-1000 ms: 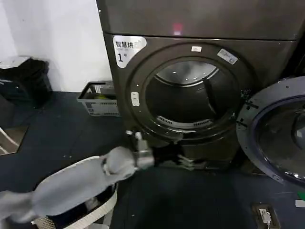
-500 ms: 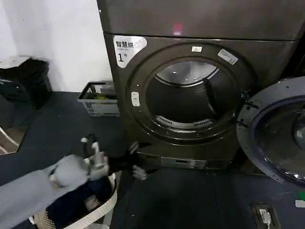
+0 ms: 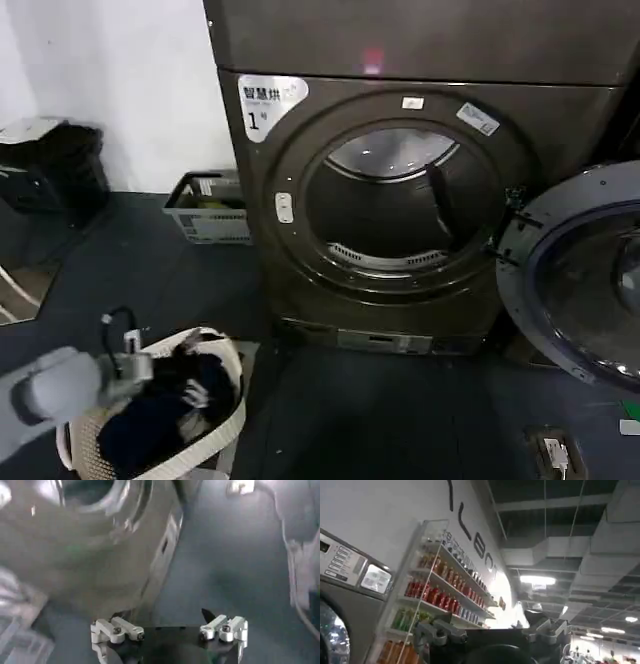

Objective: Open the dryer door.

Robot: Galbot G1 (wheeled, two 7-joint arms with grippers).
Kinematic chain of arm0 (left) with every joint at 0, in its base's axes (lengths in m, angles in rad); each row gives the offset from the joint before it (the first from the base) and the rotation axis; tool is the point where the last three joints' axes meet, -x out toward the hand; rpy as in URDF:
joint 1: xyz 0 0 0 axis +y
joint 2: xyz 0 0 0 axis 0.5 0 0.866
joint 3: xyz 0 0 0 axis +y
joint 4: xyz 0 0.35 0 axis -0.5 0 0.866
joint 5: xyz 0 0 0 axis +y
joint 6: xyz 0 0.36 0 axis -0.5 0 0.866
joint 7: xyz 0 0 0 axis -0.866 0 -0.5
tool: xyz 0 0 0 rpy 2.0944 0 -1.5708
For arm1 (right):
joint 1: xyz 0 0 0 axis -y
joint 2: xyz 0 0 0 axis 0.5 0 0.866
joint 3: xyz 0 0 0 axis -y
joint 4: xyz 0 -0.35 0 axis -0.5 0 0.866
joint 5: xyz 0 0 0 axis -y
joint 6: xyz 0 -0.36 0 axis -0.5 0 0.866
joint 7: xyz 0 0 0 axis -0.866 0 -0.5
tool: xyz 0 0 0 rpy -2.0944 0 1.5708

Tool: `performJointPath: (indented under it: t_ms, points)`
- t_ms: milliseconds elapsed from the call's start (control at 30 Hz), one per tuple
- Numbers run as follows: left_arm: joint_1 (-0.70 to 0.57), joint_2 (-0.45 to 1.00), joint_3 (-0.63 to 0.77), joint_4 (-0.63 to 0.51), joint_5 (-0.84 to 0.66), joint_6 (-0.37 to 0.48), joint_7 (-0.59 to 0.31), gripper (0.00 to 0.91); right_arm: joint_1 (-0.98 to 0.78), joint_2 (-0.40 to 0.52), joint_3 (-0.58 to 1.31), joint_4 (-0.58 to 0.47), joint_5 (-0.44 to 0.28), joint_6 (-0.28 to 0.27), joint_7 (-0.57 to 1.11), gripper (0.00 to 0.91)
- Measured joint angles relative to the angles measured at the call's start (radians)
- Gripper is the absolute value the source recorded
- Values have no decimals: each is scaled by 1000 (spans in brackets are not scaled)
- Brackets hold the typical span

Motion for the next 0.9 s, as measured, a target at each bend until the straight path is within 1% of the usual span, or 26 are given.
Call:
performJointPath:
  t_ms: [100, 267, 333, 467, 600, 800, 900]
  points:
    - [9, 35, -17, 6, 15, 35, 16, 907, 6, -1, -10, -9, -6, 8, -4, 907]
    - [18, 93, -38, -4, 66, 107, 89, 907, 12, -1, -20, -13, -8, 16, -11, 907]
    - [23, 111, -38, -7, 78, 119, 113, 907, 11, 0, -20, -17, -8, 16, -11, 907]
    - [30, 148, -25, -5, 120, 124, 135, 907, 5, 1, -15, -25, -6, 18, -11, 907]
    - [31, 178, -1, 13, 150, 107, 143, 907, 0, 1, -11, -27, -4, 19, -11, 907]
    - [32, 190, 32, 45, 191, 100, 159, 907, 9, 4, -24, -17, -4, 16, -11, 907]
    - [31, 196, 48, 63, 239, 94, 189, 907, 9, 7, -26, -15, -4, 16, -11, 907]
